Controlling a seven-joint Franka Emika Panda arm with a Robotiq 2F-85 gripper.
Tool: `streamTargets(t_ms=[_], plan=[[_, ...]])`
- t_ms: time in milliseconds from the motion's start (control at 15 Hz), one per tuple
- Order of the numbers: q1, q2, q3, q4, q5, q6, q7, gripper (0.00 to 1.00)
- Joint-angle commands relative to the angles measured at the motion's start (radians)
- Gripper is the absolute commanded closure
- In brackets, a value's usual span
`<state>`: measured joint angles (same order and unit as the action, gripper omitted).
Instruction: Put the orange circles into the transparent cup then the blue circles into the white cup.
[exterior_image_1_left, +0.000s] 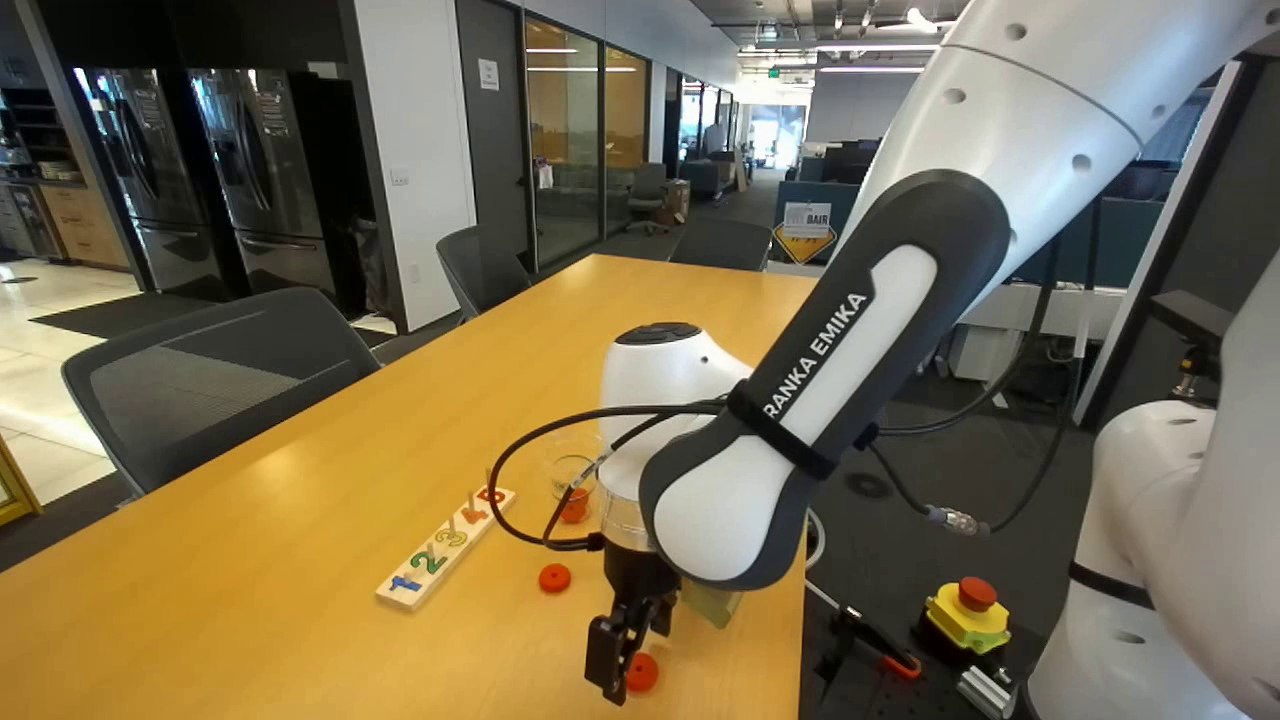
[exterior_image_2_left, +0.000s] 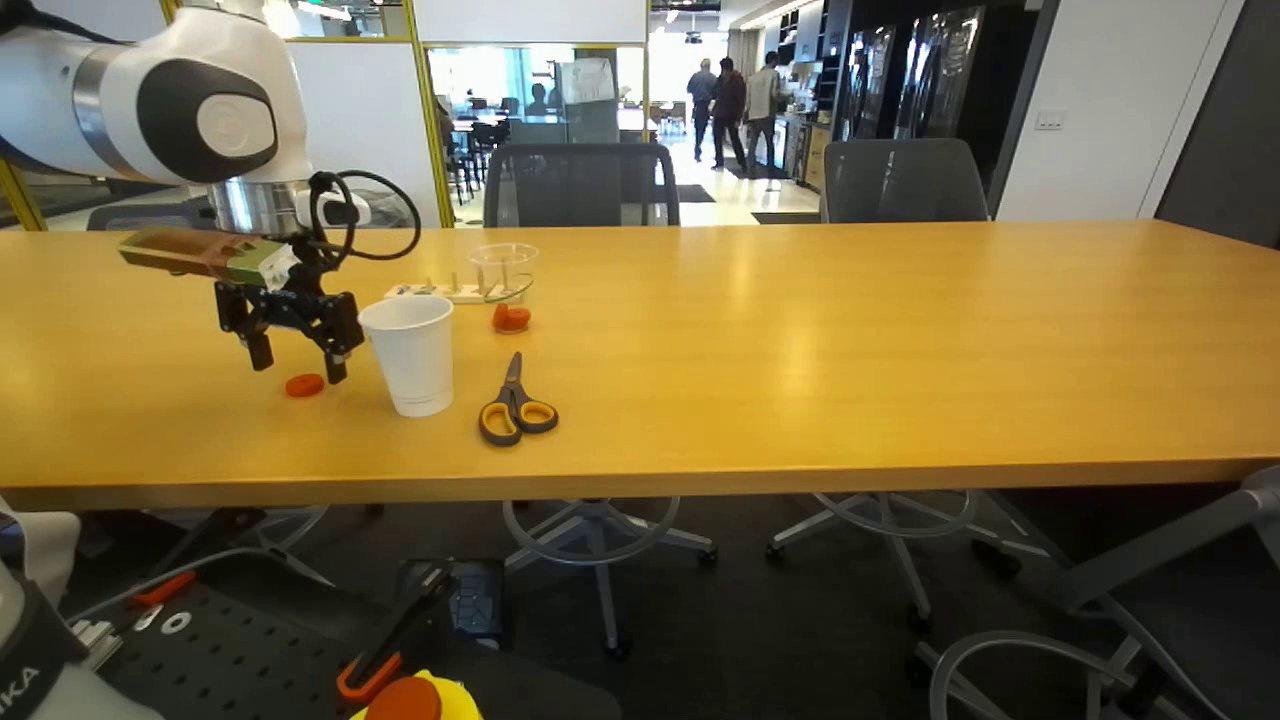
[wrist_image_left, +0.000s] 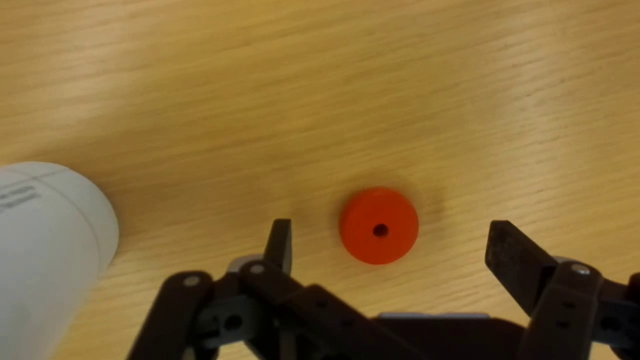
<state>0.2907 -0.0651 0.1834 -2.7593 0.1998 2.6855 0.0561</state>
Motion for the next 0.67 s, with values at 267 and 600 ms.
streamTargets(t_ms=[267,600], plan=[[-0.030,0.063,0.017,0.000,-0.029,0.086,0.035,0.00],[-0.045,0.058,0.013,0.001,-0.220,0.119,0.136,0.00]])
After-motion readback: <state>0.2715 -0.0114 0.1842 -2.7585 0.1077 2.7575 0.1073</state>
